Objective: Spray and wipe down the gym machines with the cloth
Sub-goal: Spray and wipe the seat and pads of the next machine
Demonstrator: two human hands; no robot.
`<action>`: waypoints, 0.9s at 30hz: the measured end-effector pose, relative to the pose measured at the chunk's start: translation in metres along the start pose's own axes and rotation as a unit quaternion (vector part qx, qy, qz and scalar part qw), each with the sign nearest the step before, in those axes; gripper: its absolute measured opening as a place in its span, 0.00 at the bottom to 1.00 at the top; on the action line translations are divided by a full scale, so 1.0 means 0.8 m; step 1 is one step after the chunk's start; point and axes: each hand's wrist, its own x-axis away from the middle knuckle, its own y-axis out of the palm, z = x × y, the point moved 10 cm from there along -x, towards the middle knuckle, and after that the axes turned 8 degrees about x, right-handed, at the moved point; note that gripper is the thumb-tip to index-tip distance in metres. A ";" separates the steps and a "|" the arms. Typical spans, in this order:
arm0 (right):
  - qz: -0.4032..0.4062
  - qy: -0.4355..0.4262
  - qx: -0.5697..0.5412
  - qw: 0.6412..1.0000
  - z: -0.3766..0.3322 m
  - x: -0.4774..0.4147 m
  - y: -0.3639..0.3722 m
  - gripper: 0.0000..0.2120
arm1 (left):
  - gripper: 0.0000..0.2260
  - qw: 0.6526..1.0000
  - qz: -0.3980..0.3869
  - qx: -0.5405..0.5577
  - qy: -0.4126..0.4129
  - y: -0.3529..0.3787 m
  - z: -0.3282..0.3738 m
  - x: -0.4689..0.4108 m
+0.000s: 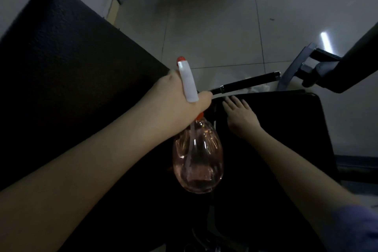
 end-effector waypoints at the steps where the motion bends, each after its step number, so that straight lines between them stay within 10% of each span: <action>1: 0.000 0.026 -0.017 1.000 -0.010 -0.005 0.001 0.28 | 0.14 1.000 0.002 -0.004 -0.002 -0.001 -0.001 0.000; 8: 0.006 -0.136 0.033 0.990 -0.023 0.056 0.022 0.28 | 0.09 1.000 -0.014 0.001 -0.014 0.004 -0.002 0.005; 15: 0.027 0.058 -0.023 0.998 -0.005 -0.011 -0.007 0.28 | 0.14 1.000 -0.023 -0.009 0.006 0.014 0.001 0.006; 22: -0.001 -0.141 0.025 0.990 -0.014 0.074 0.024 0.28 | 0.10 0.999 -0.039 -0.017 0.012 0.023 0.001 0.009; 27: 0.016 0.003 -0.030 0.999 -0.008 0.031 0.006 0.28 | 0.10 0.995 -0.081 -0.039 0.051 0.044 0.018 0.023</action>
